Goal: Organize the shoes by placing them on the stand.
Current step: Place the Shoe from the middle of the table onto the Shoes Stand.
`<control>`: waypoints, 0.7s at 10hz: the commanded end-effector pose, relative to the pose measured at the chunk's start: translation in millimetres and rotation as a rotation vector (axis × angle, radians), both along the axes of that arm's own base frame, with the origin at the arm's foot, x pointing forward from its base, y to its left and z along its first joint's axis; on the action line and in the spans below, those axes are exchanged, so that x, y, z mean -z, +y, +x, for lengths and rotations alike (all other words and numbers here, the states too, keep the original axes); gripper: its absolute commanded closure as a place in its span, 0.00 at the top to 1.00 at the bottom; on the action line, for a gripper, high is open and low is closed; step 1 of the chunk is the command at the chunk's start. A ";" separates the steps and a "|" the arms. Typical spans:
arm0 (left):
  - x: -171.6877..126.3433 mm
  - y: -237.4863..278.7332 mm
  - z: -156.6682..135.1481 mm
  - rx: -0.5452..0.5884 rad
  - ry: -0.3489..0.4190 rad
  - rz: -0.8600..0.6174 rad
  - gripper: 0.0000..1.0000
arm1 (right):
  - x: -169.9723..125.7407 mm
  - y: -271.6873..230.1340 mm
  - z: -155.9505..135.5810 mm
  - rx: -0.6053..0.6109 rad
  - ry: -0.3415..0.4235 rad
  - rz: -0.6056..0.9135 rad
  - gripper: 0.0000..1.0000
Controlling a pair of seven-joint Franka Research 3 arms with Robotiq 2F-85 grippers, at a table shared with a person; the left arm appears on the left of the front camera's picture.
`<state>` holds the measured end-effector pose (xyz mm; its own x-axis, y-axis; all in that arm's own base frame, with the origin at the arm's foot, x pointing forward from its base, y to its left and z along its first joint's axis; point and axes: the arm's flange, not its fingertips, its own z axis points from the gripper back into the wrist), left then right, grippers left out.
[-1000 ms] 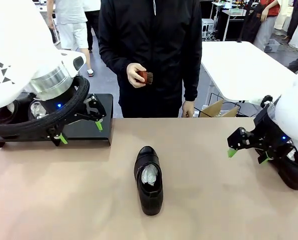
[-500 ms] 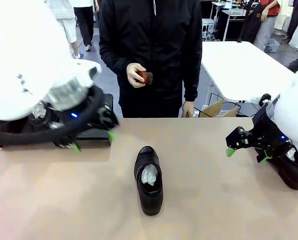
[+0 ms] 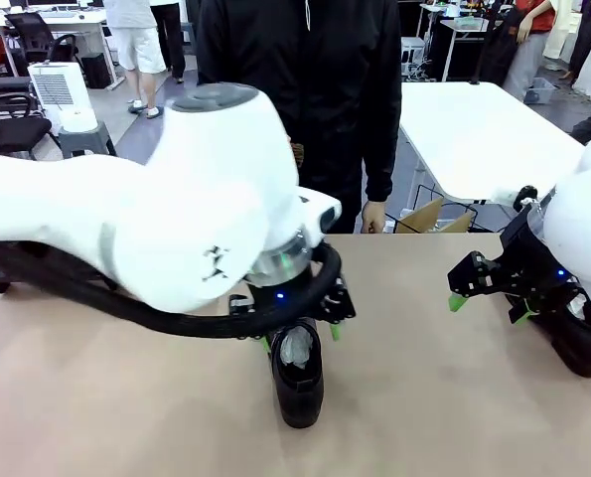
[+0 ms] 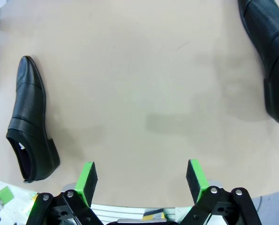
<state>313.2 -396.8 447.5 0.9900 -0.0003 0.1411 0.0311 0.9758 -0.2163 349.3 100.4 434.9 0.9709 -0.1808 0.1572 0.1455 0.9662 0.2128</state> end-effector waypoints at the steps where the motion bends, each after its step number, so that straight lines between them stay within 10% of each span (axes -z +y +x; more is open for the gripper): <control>1: 1.9 -23.0 11.1 0.042 -0.036 0.033 1.00 | -0.8 0.3 -0.2 -0.008 -0.003 -0.002 1.00; 7: 43.0 -59.5 14.2 0.049 -0.016 0.072 1.00 | -0.8 0.3 -0.2 -0.008 -0.003 -0.002 1.00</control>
<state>320.3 -445.7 405.8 0.9882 -0.0840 0.1283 0.1038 0.9823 -0.1561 349.3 100.4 435.0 0.9708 -0.1808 0.1574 0.1454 0.9662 0.2128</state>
